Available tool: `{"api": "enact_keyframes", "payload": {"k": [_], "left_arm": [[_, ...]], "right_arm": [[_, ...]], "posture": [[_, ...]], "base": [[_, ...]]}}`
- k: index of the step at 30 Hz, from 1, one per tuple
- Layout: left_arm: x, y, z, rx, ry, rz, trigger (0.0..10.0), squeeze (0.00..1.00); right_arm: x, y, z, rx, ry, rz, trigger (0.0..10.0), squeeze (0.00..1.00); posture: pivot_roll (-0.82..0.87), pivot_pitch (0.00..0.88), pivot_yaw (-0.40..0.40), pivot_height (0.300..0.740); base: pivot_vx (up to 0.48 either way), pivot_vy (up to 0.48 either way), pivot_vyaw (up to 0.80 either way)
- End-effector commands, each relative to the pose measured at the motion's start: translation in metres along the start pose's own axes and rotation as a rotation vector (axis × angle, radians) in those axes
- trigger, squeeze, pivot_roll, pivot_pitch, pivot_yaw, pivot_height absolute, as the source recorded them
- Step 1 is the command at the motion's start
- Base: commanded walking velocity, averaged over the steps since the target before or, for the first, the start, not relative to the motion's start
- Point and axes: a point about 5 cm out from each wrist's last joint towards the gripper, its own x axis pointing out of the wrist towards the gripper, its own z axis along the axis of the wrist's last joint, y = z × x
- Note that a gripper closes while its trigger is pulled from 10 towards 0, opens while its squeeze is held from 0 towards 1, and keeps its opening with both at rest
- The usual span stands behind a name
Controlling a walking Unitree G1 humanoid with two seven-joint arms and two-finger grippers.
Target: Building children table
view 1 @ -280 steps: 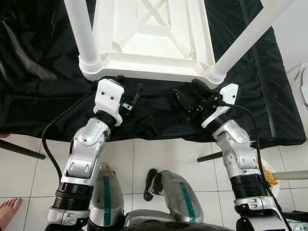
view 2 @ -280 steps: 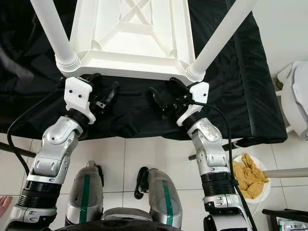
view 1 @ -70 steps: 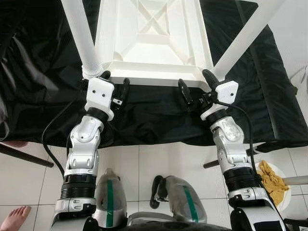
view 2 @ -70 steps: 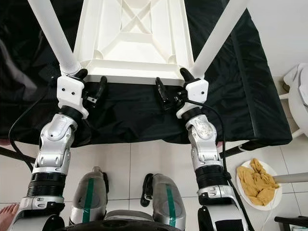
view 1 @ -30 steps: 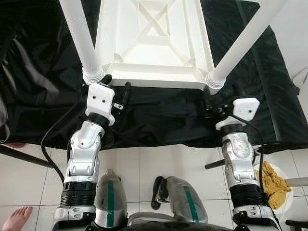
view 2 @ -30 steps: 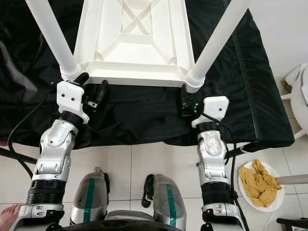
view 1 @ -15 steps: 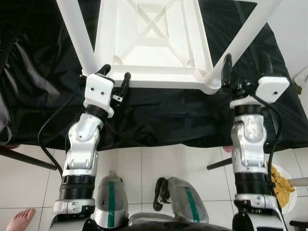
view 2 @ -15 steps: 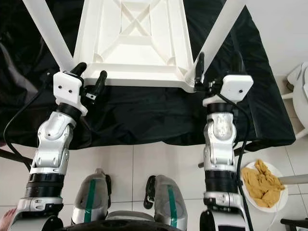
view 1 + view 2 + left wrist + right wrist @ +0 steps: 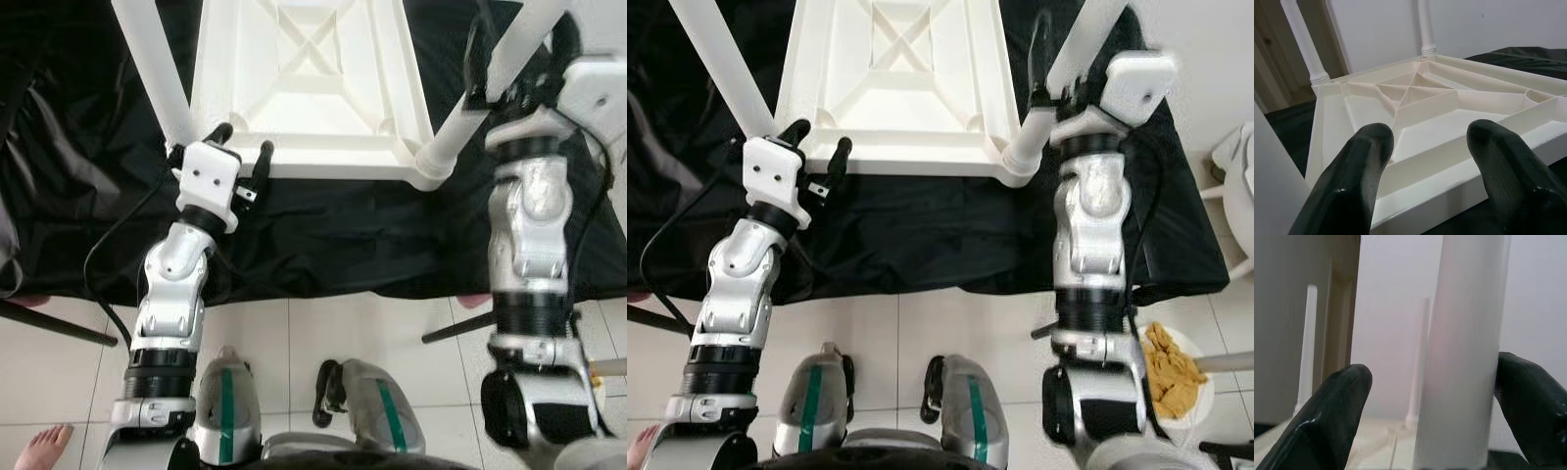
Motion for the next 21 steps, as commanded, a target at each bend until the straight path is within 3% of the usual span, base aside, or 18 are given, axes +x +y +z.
{"api": "enact_keyframes", "payload": {"k": [1, 4, 6, 10, 21], "left_arm": [[-0.001, 0.001, -0.001, 0.012, 0.020, 0.066, 10.0, 0.00], [-0.002, 0.000, -0.001, 0.017, 0.024, 0.061, 10.0, 0.00], [-0.003, -0.003, -0.003, 0.030, 0.044, 0.049, 10.0, 0.00], [-0.002, -0.007, -0.003, 0.044, 0.062, 0.011, 10.0, 0.00], [0.003, -0.008, -0.005, 0.043, 0.110, 0.008, 10.0, 0.00]], "right_arm": [[0.004, -0.007, 0.000, 0.003, 0.007, -0.017, 10.0, 0.00], [0.011, -0.008, 0.004, 0.007, -0.011, -0.021, 10.0, 0.00], [0.028, -0.011, 0.015, 0.011, -0.064, -0.031, 10.0, 0.00], [0.047, -0.012, 0.029, 0.026, -0.127, -0.037, 10.0, 0.00], [0.063, -0.016, 0.048, 0.051, -0.207, -0.054, 10.0, 0.00]], "posture": [[0.09, 0.034, -0.056, 0.740], [0.10, 0.035, -0.061, 0.740], [0.11, 0.037, -0.062, 0.740], [0.12, 0.033, -0.062, 0.740], [0.13, 0.019, -0.058, 0.740]], "base": [[0.000, 0.000, 0.00], [0.000, 0.000, 0.00], [0.000, 0.000, 0.00], [0.000, 0.000, 0.00], [0.000, 0.000, 0.00]]}}
